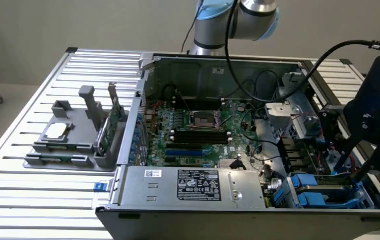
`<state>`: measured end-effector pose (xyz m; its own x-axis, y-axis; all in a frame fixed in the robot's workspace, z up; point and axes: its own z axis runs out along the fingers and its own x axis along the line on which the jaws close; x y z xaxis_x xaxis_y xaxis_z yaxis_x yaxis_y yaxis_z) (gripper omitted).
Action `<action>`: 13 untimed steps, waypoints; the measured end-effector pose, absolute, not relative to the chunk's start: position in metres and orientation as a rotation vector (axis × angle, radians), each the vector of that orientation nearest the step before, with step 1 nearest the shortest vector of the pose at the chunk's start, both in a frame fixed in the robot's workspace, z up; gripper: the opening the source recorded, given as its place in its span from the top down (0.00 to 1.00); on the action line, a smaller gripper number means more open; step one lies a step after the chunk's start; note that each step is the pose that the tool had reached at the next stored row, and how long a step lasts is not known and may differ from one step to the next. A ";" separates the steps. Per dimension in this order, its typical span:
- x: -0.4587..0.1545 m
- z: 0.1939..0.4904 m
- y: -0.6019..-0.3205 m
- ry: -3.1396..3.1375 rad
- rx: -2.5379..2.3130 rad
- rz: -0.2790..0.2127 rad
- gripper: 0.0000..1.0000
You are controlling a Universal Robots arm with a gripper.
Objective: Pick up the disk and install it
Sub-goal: 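Insert the second disk wire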
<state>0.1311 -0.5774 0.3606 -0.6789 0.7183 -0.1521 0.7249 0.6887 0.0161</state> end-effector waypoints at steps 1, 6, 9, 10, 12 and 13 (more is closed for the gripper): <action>0.132 0.359 -0.578 2.750 1.186 -0.065 0.67; 0.135 0.351 -0.580 2.751 1.203 -0.044 0.67; 0.139 0.348 -0.581 2.752 1.215 -0.024 0.67; 0.140 0.346 -0.581 2.753 1.219 -0.018 0.67; 0.141 0.344 -0.581 2.752 1.230 -0.006 0.67; 0.141 0.344 -0.581 2.750 1.238 -0.002 0.67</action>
<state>0.1413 -0.5813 0.3437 -0.6562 0.7457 -0.1153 0.7459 0.6641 0.0503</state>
